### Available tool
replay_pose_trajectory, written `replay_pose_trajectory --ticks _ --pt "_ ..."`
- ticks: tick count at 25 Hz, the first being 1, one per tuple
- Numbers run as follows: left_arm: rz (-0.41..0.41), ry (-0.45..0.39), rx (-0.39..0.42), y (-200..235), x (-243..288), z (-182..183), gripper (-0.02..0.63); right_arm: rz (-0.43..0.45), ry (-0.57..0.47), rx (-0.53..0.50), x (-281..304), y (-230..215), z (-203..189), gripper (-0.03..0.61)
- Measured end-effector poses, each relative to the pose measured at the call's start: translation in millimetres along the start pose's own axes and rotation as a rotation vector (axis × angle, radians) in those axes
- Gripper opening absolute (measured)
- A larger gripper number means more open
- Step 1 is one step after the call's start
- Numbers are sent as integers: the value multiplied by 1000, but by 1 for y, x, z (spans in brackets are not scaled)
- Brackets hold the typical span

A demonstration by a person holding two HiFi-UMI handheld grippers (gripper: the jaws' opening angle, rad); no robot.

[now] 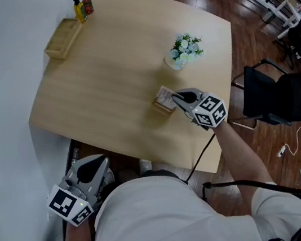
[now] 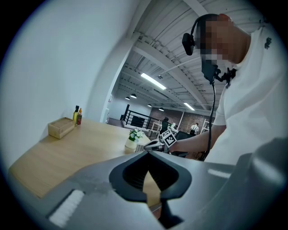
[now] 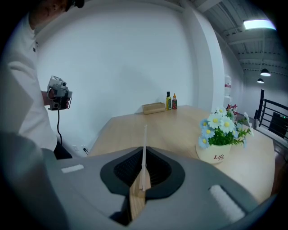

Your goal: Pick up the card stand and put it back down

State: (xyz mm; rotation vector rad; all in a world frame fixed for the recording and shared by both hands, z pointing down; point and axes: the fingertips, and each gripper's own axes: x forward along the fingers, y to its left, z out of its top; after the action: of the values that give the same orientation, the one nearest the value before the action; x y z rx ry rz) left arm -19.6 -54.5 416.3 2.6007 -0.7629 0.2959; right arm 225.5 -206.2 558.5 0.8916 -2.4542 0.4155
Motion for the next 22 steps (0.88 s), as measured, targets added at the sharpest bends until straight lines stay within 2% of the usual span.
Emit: replay_pose_trajectory --ticks 14,22 --pt "-63 5 26 13 -7 6 3 -66 -21 -60 -29 8 35 20" --pt "-91 -16 64 32 -23 15 3 -114 -51 -76 -51 38 67 20"
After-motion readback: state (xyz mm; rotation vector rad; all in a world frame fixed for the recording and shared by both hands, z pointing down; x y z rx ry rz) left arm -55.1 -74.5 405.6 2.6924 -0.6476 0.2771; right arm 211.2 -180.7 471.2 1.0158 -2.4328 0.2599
